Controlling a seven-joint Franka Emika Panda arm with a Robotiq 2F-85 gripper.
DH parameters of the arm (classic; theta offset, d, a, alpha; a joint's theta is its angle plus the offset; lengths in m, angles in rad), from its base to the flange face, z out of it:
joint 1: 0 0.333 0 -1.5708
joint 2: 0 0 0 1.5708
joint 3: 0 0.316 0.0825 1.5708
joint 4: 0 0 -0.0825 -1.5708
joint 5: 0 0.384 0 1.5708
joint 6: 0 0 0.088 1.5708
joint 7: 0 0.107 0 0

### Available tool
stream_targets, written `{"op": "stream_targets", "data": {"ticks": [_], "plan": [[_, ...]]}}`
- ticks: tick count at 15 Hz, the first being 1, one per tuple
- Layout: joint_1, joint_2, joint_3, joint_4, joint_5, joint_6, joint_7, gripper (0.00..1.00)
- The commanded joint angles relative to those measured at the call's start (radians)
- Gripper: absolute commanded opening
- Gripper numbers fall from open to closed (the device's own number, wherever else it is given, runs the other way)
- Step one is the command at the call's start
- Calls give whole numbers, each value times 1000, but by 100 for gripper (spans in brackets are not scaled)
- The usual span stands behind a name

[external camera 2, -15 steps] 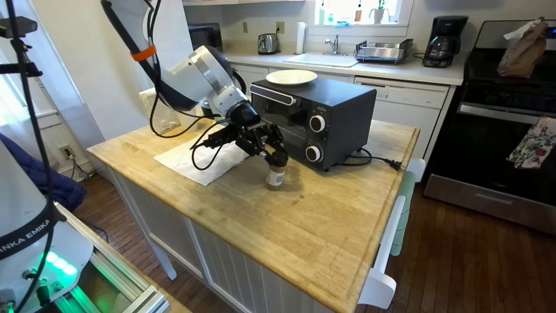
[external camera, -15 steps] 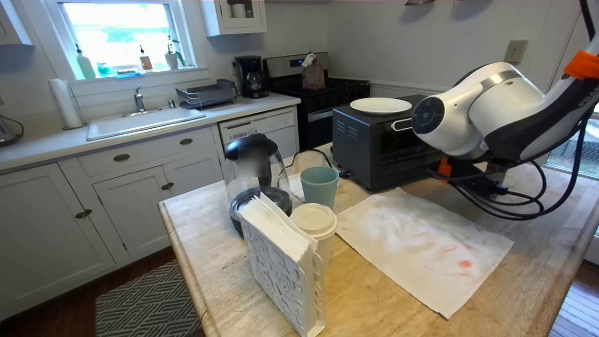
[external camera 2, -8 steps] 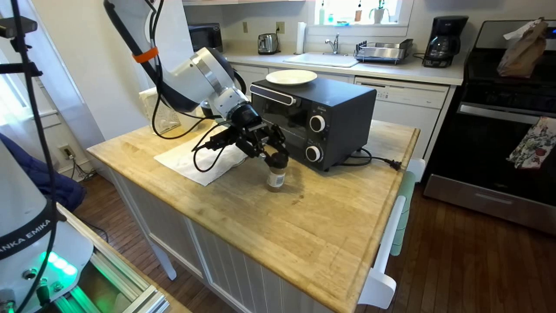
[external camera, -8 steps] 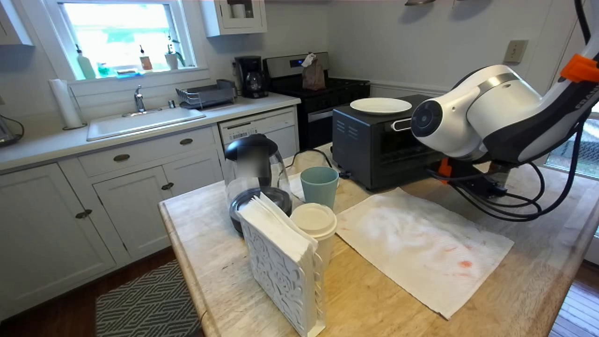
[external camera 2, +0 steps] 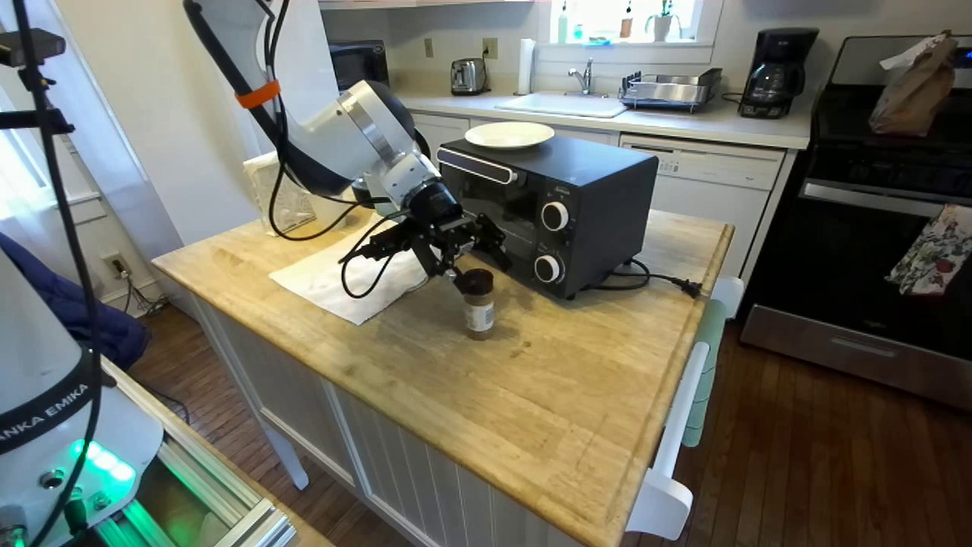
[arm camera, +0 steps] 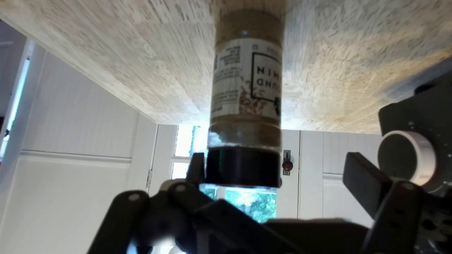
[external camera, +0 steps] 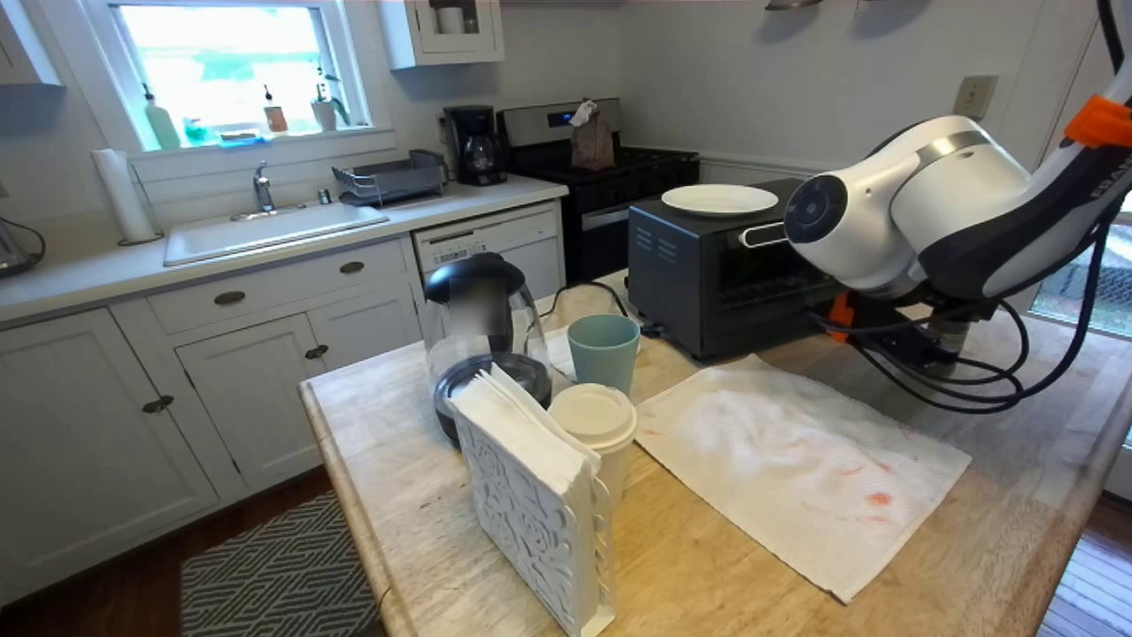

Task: Put the spice shaker on the white towel, remove it and put it upright on the countertop

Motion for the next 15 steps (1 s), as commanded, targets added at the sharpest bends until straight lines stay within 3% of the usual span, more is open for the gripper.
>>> {"op": "stream_targets", "data": {"ticks": [1, 6, 11, 15], "plan": [[-66, -71, 17, -34, 35, 131, -128, 100], [-103, -151, 4, -69, 108, 235, -333, 100], [-100, -201, -1, -95, 269, 228, -550, 100], [-106, -254, -18, -117, 336, 241, -697, 100]]}}
